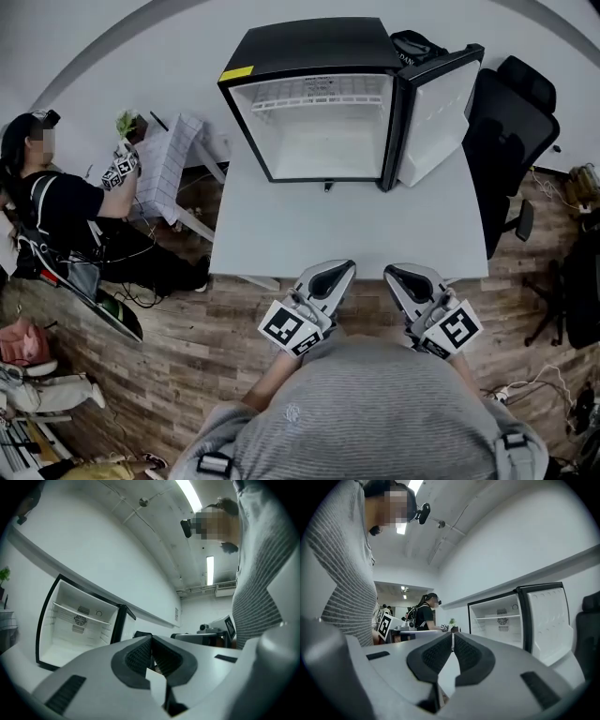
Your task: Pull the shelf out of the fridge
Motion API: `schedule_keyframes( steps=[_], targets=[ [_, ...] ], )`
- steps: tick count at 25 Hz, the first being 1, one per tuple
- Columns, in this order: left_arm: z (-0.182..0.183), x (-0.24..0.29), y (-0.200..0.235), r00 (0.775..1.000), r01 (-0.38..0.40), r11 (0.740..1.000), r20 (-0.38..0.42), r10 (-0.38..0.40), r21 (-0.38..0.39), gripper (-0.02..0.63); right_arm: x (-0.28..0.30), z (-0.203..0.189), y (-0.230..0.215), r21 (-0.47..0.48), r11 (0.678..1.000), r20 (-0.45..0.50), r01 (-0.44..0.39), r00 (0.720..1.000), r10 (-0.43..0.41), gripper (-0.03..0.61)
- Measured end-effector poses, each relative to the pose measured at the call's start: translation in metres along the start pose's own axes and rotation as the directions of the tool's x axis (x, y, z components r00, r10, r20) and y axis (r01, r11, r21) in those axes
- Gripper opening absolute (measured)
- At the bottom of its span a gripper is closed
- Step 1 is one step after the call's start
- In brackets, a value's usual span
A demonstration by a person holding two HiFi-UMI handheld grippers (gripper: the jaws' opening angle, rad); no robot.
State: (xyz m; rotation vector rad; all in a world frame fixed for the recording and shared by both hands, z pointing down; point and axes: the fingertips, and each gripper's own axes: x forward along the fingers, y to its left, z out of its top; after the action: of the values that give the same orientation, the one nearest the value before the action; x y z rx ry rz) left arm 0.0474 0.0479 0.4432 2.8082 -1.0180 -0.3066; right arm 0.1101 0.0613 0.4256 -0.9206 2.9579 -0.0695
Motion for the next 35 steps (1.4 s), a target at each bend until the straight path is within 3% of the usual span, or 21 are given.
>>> schedule_keyframes(
  steps=[3, 10, 18, 28, 35],
  targets=[
    [0.005, 0.003, 0.034, 0.999, -0.043, 0.999, 0.005, 0.043, -0.025, 0.011, 0.029, -0.001, -0.015, 0.003, 1.0, -0.026, -0.021, 0.999, 0.021, 0.014],
    [0.017, 0.015, 0.104, 0.998, -0.048, 0.999, -0.041, 0.047, -0.023, 0.011, 0.099, 0.008, -0.054, -0.011, 1.0, -0.036, -0.001, 0.999, 0.0, 0.014],
    [0.042, 0.039, 0.182, 0.999, -0.004, 1.0, -0.042, 0.004, 0.008, 0.011, 0.168, 0.02, -0.092, -0.035, 0.998, -0.014, 0.045, 0.999, -0.045, 0.014],
    [0.069, 0.088, 0.243, 0.996, 0.085, 0.995, -0.029, -0.084, 0.05, 0.011, 0.232, 0.036, -0.148, -0.07, 0.988, 0.023, 0.139, 0.99, -0.138, 0.014],
    [0.071, 0.108, 0.262, 0.998, 0.064, 0.996, -0.02, -0.063, 0.062, 0.011, 0.245, 0.026, -0.168, -0.048, 0.983, 0.01, 0.175, 0.985, -0.174, 0.014]
  ],
)
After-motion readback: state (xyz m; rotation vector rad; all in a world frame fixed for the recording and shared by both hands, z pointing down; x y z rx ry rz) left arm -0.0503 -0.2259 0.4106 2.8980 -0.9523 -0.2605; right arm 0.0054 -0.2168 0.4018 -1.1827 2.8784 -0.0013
